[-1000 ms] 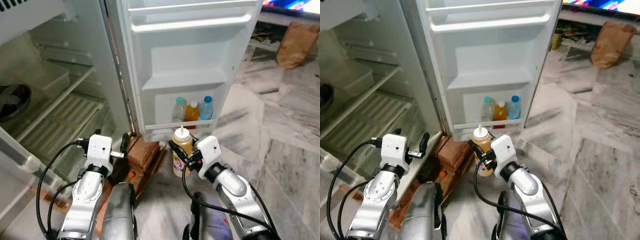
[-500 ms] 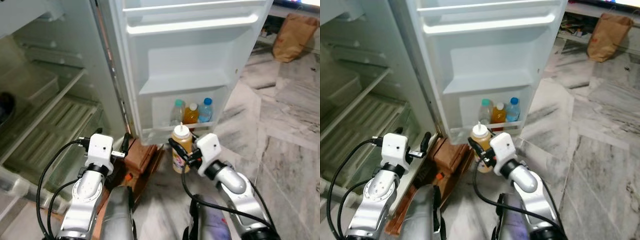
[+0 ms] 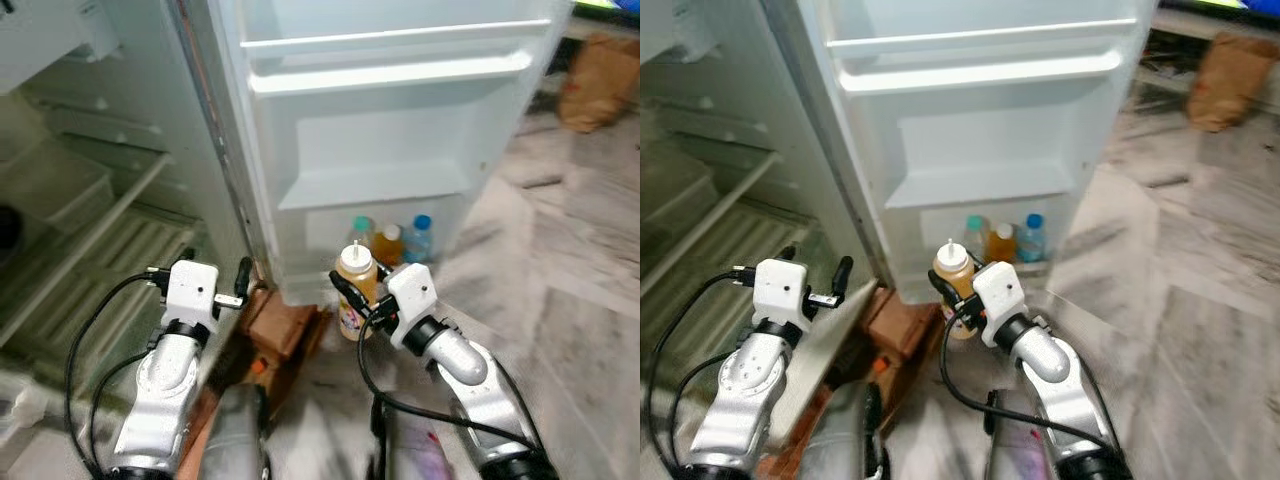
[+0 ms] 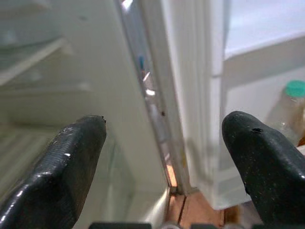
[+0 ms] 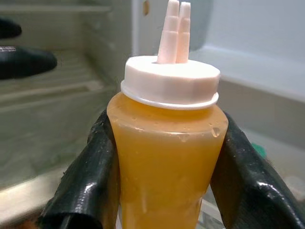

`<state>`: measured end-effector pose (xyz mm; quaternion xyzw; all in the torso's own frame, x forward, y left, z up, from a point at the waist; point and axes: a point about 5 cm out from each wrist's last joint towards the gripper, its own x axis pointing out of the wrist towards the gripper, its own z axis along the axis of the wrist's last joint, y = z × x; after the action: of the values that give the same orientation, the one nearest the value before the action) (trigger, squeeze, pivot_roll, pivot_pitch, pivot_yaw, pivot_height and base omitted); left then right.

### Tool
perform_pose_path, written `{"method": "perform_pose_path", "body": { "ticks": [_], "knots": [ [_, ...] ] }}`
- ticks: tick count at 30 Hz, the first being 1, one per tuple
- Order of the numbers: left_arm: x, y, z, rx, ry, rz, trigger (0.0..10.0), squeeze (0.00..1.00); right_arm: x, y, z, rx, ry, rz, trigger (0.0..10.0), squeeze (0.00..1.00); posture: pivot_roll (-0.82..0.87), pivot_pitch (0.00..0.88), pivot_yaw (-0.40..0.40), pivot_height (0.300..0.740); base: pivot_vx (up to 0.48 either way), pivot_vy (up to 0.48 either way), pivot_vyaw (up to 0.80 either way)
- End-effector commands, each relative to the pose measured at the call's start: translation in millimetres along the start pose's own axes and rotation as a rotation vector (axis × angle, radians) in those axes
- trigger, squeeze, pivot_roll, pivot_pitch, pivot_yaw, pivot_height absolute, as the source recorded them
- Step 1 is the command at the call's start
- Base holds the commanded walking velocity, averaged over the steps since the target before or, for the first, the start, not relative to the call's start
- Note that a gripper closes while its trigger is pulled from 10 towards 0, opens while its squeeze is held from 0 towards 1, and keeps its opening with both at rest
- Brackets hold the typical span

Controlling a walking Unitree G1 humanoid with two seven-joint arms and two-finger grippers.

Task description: Restocking fridge

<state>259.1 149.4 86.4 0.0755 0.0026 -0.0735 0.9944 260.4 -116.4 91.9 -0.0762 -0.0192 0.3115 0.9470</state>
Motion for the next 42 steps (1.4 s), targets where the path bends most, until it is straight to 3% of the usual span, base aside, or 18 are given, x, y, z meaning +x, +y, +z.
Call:
{"method": "perform_pose_path", "body": {
  "ticks": [1, 11, 34, 42],
  "knots": [
    [-2.8, 0.4, -2.9, 0.007, 0.013, -0.010, 10.0, 0.00, 0.9, -0.9, 5.6, -0.005, -0.028, -0.002, 10.0, 0.00, 0.05, 0.096, 0.016, 0.612, 0.000, 0.000, 0.80],
    [-2.8, 0.3, -2.8, 0.013, 0.011, -0.010, 10.0, 0.00, 0.8, -1.5, 6.5, -0.015, -0.037, -0.008, 10.0, 0.00, 0.05, 0.097, 0.016, 0.612, 0.000, 0.000, 0.10],
    [-3.0, -1.5, -2.1, 0.003, 0.008, -0.015, 10.0, 0.00, 1.5, -2.8, 7.9, -0.027, -0.046, -0.016, 10.0, 0.00, 0.05, 0.101, 0.012, 0.612, 0.343, 0.000, 0.00],
    [-2.6, -1.7, -2.3, -0.013, 0.012, -0.002, 10.0, 0.00, 1.9, -1.4, 7.2, 0.004, -0.049, -0.005, 10.0, 0.00, 0.05, 0.104, 0.011, 0.612, 0.098, 0.000, 0.00]
  ]
}}
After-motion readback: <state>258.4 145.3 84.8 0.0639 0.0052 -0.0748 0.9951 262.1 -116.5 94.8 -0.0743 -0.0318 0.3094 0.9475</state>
